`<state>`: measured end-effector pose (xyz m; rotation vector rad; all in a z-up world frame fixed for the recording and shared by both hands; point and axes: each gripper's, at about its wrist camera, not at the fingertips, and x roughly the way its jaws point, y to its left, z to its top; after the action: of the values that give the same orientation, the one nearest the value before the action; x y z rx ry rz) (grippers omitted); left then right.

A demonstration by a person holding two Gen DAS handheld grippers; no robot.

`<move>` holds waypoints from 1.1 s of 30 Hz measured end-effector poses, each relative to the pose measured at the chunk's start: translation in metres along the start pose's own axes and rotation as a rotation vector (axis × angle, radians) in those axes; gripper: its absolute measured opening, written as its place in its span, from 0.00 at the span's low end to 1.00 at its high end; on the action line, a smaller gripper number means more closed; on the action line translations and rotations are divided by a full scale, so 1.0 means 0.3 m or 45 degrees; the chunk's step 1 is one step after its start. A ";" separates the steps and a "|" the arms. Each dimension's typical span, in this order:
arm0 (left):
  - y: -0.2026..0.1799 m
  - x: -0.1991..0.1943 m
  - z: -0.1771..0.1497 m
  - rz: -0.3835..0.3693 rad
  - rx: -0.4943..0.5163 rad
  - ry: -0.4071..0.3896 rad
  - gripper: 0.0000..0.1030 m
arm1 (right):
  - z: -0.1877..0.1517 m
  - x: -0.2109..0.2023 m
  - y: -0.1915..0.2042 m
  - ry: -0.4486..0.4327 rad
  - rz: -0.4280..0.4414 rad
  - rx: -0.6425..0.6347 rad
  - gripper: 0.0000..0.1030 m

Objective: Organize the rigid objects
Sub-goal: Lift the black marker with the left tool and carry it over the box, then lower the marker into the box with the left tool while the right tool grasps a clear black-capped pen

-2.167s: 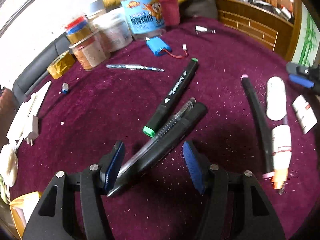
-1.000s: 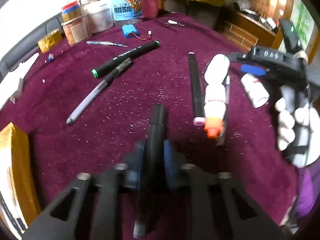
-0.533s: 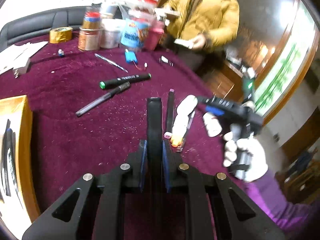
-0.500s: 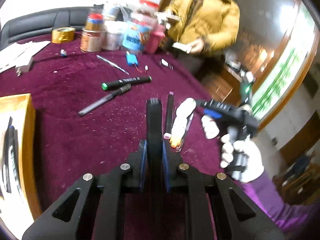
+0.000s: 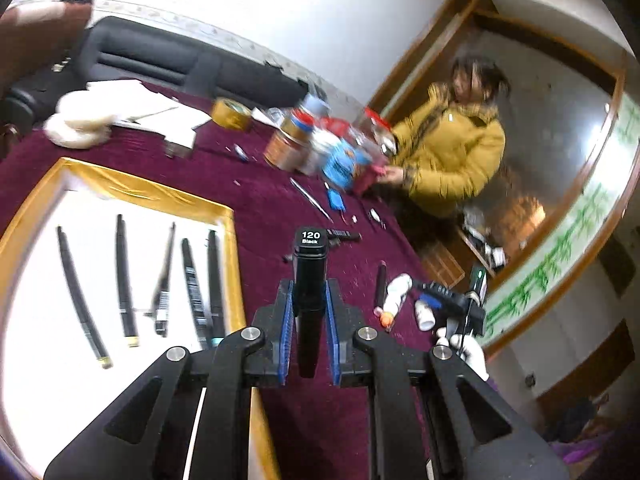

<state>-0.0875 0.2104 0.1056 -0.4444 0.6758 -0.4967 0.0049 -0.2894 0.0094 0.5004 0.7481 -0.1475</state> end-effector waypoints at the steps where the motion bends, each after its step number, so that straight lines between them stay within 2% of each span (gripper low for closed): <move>1: 0.013 -0.028 -0.001 0.002 -0.011 -0.021 0.12 | 0.000 0.000 0.001 0.000 -0.002 -0.003 0.51; 3: 0.034 -0.074 -0.005 0.005 -0.024 -0.056 0.12 | 0.005 -0.005 0.002 0.002 -0.019 -0.002 0.50; 5: 0.047 -0.115 -0.012 0.001 -0.021 -0.084 0.12 | 0.006 -0.053 0.019 -0.069 -0.091 -0.024 0.50; 7: 0.057 -0.142 -0.018 -0.006 -0.005 -0.102 0.12 | 0.011 -0.131 0.084 -0.150 -0.073 -0.092 0.50; 9: 0.073 -0.157 -0.020 -0.019 0.002 -0.115 0.12 | 0.017 -0.164 0.158 -0.141 -0.020 -0.153 0.50; 12: 0.112 -0.159 -0.026 -0.040 -0.025 -0.121 0.12 | 0.017 -0.139 0.294 -0.030 0.089 -0.247 0.51; 15: 0.150 -0.164 -0.044 -0.058 -0.062 -0.123 0.12 | -0.013 -0.037 0.417 0.129 0.167 -0.285 0.51; 19: 0.195 -0.189 -0.049 -0.078 -0.089 -0.140 0.12 | -0.074 0.120 0.558 0.291 0.211 -0.291 0.50; 22: 0.224 -0.215 -0.042 -0.093 -0.098 -0.164 0.12 | -0.117 0.193 0.639 0.351 0.220 -0.280 0.50; 24: 0.247 -0.227 -0.036 -0.091 -0.105 -0.175 0.12 | -0.133 0.238 0.679 0.375 0.190 -0.274 0.50; 30: 0.333 -0.252 -0.037 -0.070 -0.149 -0.185 0.12 | -0.153 0.293 0.788 0.316 0.007 -0.367 0.52; 33: 0.369 -0.268 -0.039 -0.044 -0.177 -0.190 0.12 | -0.168 0.300 0.820 0.259 -0.117 -0.457 0.35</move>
<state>-0.1180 0.3409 0.0764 -0.6192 0.5614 -0.4458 0.1138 -0.0460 0.0106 0.1399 0.9738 -0.0452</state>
